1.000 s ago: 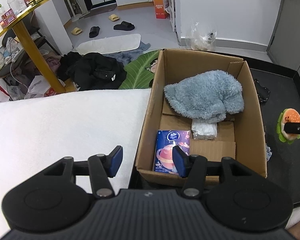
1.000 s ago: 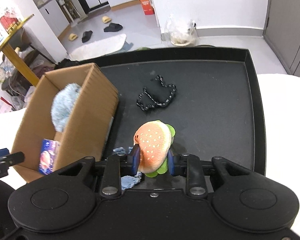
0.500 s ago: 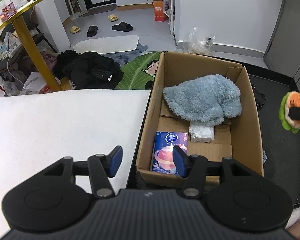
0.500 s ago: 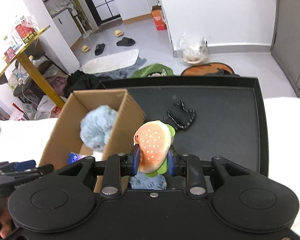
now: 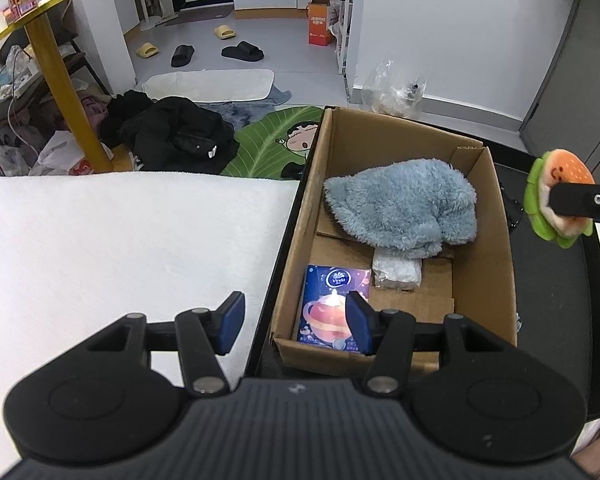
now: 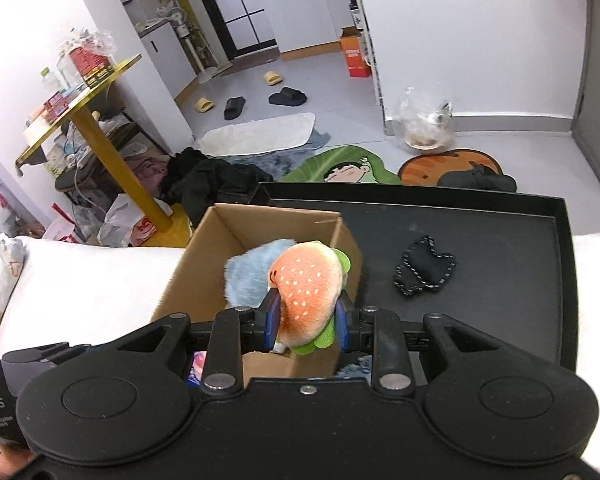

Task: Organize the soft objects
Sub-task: 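Lift the burger plush into the box and open the right gripper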

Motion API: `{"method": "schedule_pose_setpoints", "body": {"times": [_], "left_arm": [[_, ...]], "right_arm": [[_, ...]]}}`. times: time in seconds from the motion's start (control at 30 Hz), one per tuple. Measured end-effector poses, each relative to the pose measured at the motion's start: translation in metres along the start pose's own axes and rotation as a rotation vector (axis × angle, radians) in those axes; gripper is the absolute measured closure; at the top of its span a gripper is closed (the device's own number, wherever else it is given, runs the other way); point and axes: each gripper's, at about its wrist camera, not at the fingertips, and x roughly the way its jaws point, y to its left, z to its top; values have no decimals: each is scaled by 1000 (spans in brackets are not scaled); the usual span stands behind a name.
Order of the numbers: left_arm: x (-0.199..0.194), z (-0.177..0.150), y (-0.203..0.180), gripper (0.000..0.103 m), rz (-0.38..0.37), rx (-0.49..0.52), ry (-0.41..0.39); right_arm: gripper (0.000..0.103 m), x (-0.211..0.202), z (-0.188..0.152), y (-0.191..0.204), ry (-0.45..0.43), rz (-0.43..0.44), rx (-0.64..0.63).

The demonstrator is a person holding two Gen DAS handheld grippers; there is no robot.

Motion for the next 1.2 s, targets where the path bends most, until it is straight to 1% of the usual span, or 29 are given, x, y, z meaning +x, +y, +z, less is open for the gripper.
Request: {"method": "schedule_pose_setpoints", "body": {"times": [0.27,0.43,0.6,0.7,0.73,0.77,0.87,0.97,1.2], "left_arm": [[1,0,5,49,-13,-19,-7],[-1,-1,11,50,-20,-53,-24],[3,-1,17,54,-48,-77,-10],[4,-1,19,60,-60,-84,-8],[5,-1,19,65,-63,-84,-7],[6,-1,19,72,-65,-82,-4],[8,-1,20,85,-72,-87,3],[9,-2,24,93,-74,-107,-1],[11,-2,27,93,-85,-114,-2]], "right_arm": [[75,9,3,23,23,16,-36],[75,17,2,36,36,21,-51],[75,26,4,48,52,28,-62],[75,31,3,57,58,36,-71],[75,33,3,59,60,39,-74],[75,34,3,61,62,39,-76],[75,39,2,66,73,45,-77],[75,45,1,70,85,47,-73],[75,59,1,84,106,55,-83]]}}
